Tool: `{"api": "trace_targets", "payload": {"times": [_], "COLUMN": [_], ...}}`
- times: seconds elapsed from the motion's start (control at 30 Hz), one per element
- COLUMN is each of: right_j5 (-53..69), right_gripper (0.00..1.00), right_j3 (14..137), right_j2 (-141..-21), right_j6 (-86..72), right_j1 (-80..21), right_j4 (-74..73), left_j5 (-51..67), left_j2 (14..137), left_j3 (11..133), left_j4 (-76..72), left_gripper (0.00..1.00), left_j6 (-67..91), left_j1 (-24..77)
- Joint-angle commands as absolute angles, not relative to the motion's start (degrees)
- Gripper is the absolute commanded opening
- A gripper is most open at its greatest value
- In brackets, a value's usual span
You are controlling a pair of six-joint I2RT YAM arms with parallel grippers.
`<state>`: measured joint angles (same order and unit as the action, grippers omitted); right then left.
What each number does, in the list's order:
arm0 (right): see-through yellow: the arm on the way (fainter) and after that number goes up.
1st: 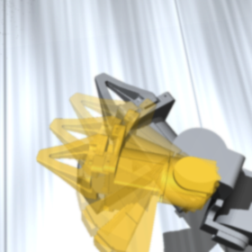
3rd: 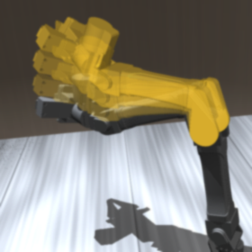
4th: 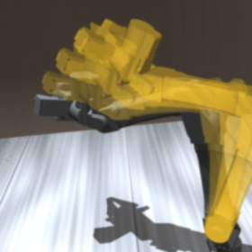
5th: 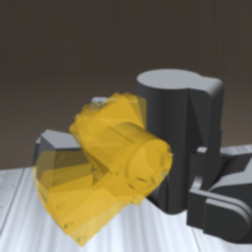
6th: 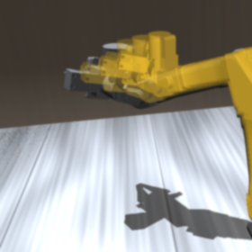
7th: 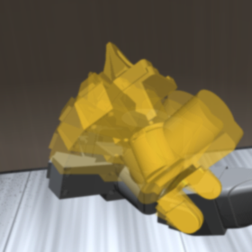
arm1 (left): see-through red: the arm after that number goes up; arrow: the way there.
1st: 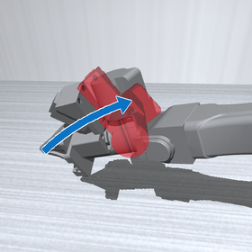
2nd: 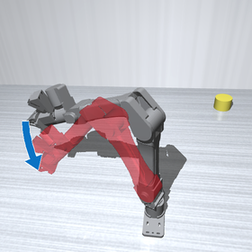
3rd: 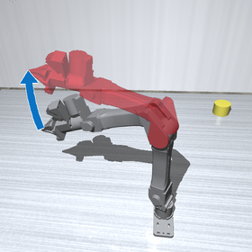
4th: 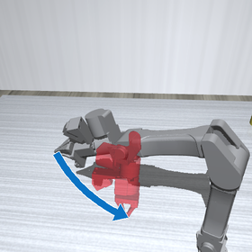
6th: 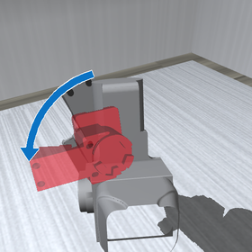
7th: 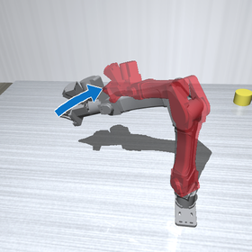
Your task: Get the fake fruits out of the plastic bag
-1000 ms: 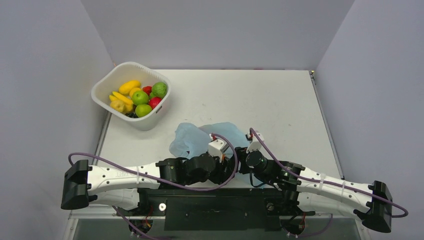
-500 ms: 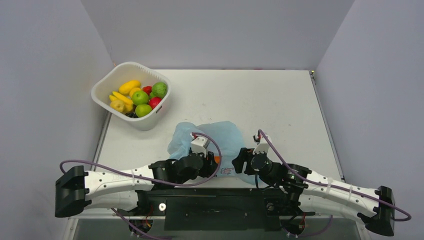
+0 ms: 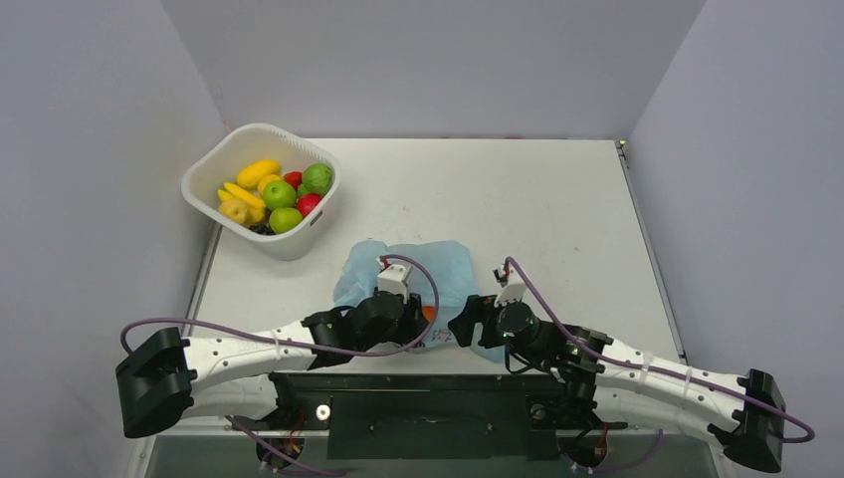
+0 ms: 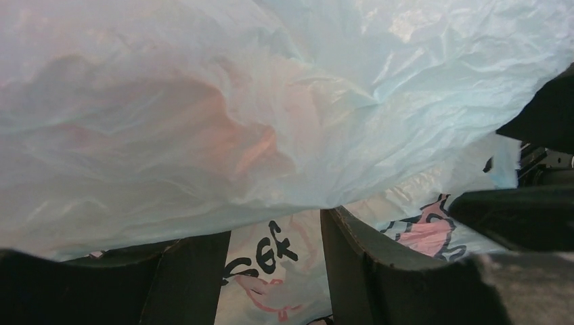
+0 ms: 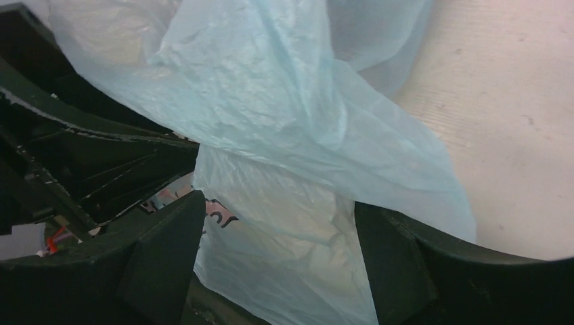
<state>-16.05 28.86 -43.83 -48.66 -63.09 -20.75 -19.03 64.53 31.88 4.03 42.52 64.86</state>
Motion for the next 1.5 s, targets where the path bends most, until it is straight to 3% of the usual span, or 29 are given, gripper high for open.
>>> {"api": "trace_targets", "payload": {"times": [0.0,0.13,0.2,0.23,0.3,0.33,0.57,1.47], "right_j5": [-9.9,-17.7,-18.1,-18.0,-19.3,-21.5,-25.9,-24.1], "right_gripper": [0.77,0.78,0.6,0.33,0.03,0.0,0.0,0.0], "right_j3": [24.9,25.3,24.7,24.1,24.0,24.0,23.5,18.6], "right_j2": [-45.4,-51.8,-53.3,-53.3,-51.1,-50.2,-42.5,-44.3], "right_j6": [-46.5,-51.2,-52.3,-52.4,-53.0,-53.6,-58.1,-60.7], "right_j1": [-62.3,-61.7,-61.8,-62.1,-63.9,-66.1,-72.5,-75.7], "right_j4": [-3.3,-6.4,-5.3,-4.8,-5.8,-8.0,-19.6,-14.3], "left_j5": [-16.2,-16.1,-16.0,-16.0,-16.0,-15.9,-15.8,-28.4], "left_j2": [66.2,67.6,68.5,68.8,69.8,70.6,75.0,102.8], "left_j3": [35.5,36.0,36.6,36.7,37.6,38.3,42.5,53.3], "left_j4": [0.9,0.9,0.9,0.9,0.9,1.2,1.9,10.6], "left_gripper": [0.47,0.45,0.45,0.45,0.45,0.46,0.46,0.48], "left_j6": [41.2,40.8,40.4,40.4,39.9,39.6,36.6,31.9], "left_j1": [64.6,64.5,64.5,64.5,64.1,63.6,61.4,66.3]}}
